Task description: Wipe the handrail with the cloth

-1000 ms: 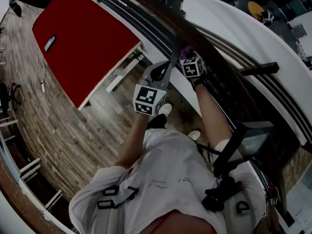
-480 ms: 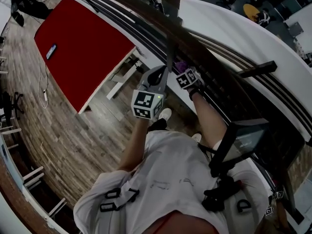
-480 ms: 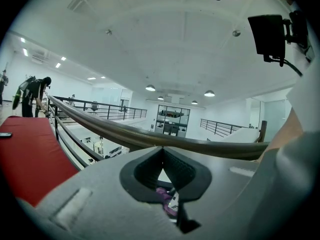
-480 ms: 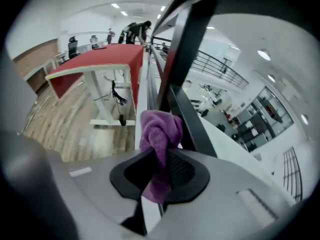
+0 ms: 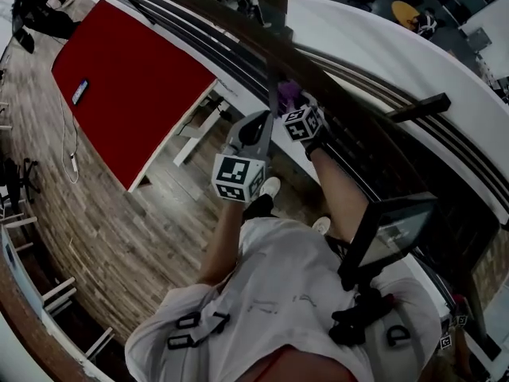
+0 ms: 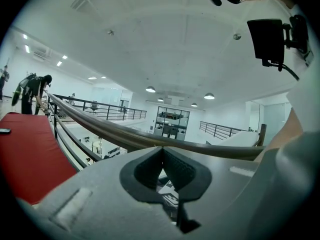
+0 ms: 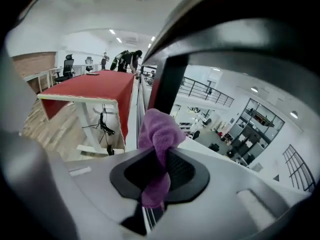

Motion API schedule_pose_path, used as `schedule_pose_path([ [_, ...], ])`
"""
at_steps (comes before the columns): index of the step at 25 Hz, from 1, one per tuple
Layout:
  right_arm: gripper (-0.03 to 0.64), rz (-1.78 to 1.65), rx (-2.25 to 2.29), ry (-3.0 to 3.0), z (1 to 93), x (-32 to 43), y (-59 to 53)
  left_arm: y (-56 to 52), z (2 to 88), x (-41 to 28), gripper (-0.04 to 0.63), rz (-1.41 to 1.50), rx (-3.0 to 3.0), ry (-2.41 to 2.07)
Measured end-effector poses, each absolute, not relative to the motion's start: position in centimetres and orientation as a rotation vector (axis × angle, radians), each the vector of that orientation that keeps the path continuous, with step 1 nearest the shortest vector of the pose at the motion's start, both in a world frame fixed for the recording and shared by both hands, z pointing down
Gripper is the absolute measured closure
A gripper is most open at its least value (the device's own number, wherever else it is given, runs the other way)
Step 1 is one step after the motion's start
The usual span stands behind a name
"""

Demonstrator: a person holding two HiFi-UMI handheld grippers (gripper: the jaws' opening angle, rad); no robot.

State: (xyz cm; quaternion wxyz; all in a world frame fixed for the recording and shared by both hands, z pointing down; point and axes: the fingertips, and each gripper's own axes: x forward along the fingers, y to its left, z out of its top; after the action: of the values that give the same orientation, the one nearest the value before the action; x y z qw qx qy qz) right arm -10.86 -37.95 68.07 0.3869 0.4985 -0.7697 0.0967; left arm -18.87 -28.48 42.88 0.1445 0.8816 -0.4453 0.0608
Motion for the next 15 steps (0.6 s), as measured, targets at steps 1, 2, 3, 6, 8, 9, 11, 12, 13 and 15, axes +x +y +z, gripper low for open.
schedule_pose_path([
  [1, 0.565, 0.272, 1.276, -1.945, 68.6, -10.4, -38.2, -28.4, 43.0, -19.1, 0.594, 0.180, 2.534, -1.284],
  [2, 0.565, 0.291, 1.286, -1.941, 68.8, -10.0, -38.3, -28.3, 43.2, -19.4, 0.594, 0.185, 2.526, -1.285],
  [3, 0.565, 0.306, 1.300, -1.949, 68.8, -9.9, -38.5, -28.3, 43.5, -19.6, 0.594, 0.190, 2.519, -1.286],
  [6, 0.565, 0.367, 1.349, -1.985, 68.2, -9.8, -38.8, -28.6, 44.3, -20.2, 0.594, 0.202, 2.506, -1.290],
  [8, 0.565, 0.397, 1.358, -1.979, 68.2, -9.2, -38.3, -28.7, 44.5, -20.0, 0.594, 0.207, 2.509, -1.275],
  [9, 0.565, 0.399, 1.357, -1.968, 68.2, -8.7, -38.0, -28.7, 44.4, -19.7, 0.594, 0.207, 2.517, -1.262],
  [11, 0.565, 0.405, 1.368, -1.947, 68.0, -7.5, -37.3, -28.7, 44.1, -18.9, 0.594, 0.205, 2.540, -1.232],
  [12, 0.565, 0.418, 1.386, -1.938, 68.0, -6.8, -37.0, -28.6, 44.0, -18.4, 0.594, 0.205, 2.551, -1.217],
  [13, 0.565, 0.435, 1.410, -1.932, 67.9, -6.1, -36.6, -28.4, 44.0, -17.9, 0.594, 0.206, 2.561, -1.199],
  [15, 0.565, 0.464, 1.457, -1.923, 67.6, -4.8, -35.8, -27.9, 44.2, -16.7, 0.594, 0.209, 2.580, -1.160],
])
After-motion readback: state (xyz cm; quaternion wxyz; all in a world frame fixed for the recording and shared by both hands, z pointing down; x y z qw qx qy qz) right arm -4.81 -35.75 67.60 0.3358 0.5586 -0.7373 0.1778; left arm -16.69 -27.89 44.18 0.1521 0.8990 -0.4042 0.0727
